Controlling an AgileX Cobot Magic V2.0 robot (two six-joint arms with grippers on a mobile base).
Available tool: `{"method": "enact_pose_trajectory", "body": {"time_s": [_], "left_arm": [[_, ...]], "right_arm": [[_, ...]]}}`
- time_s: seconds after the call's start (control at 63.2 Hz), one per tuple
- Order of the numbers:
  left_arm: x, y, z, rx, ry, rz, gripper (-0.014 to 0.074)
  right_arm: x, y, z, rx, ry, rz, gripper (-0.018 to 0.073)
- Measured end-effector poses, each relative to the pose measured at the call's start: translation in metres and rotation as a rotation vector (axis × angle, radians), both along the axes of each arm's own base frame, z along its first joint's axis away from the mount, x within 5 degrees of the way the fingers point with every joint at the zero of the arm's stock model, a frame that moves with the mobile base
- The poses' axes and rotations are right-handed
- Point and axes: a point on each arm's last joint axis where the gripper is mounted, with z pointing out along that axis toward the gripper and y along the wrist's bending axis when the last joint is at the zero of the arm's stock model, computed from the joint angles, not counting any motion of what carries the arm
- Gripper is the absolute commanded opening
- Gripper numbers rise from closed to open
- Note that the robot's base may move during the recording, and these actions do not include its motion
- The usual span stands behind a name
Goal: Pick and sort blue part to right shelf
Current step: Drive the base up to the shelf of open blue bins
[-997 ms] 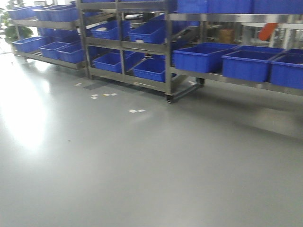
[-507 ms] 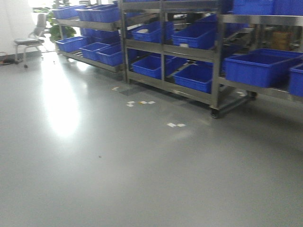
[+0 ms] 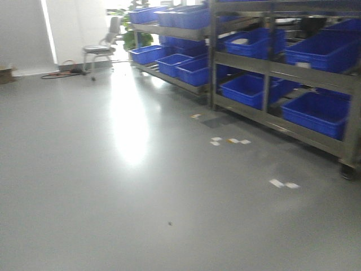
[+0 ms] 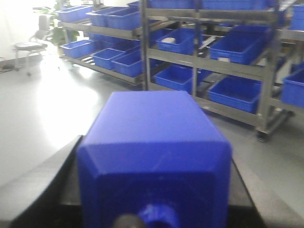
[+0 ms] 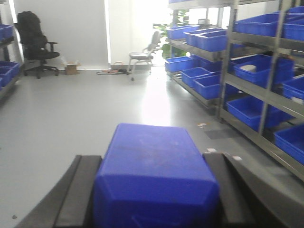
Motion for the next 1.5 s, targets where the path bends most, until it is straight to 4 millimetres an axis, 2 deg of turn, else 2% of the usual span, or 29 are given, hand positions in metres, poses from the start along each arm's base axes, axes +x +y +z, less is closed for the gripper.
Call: {"method": "enact_pose_trajectory", "body": {"time_s": [1.504], "left_arm": [[0.0000,0.0000,0.0000,-0.002,0.001,0.000,0.0281]], "right_arm": [[0.0000,-0.0001,0.0000,-0.002,-0.001,-0.001,0.0277]]}}
